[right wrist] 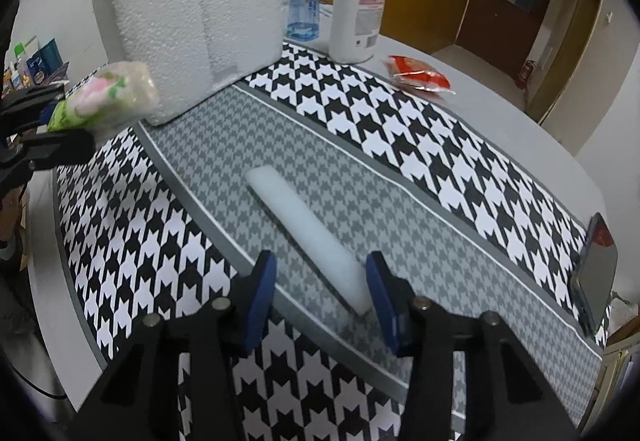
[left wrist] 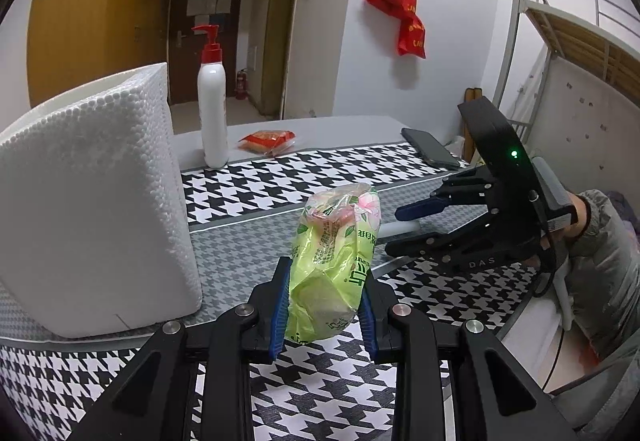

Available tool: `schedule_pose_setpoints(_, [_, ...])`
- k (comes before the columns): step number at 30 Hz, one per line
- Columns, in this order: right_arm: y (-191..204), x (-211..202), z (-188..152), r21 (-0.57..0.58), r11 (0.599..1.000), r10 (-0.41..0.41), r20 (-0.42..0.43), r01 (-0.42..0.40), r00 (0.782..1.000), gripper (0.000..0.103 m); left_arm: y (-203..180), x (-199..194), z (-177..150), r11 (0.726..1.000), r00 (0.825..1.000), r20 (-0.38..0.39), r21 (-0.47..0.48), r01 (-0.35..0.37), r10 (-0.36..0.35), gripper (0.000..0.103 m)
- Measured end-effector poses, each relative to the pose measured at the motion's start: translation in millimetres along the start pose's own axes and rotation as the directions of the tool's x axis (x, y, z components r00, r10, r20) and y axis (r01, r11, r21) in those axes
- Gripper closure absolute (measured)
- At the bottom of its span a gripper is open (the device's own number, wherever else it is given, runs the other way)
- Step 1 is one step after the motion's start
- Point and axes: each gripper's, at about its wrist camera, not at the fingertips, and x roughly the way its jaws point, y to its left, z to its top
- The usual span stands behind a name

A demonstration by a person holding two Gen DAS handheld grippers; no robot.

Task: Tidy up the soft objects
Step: 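Lift the green bag with the left tool while the right tool grasps the white foam stick, then carry the foam stick with the right tool toward the box while the left tool holds the bag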

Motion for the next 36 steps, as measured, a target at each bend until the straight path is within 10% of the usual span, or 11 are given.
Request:
schedule_pose_setpoints(6, [0,2,0,-0.005,0.999,-0.034,-0.011,0.034,0.999,0.056,4,-2,-1,1.0,1.0,0.0,-0.012,0.001,-0.001,0.071])
schedule_pose_setpoints(15, [-18,14,10,0.051,0.997,-0.06,-0.019,0.061,0.998,0.09,4,-5,-2,1.0,1.0,0.006,-0.014,0.0,0.0,0.071])
schedule_pose_setpoints(36, [23,-50,8,0.118,0.993,0.004,0.154,-0.022,0.988,0.092,2,-40,3,0.999,0.997,0.07,-0.014,-0.035,0.036,0.071])
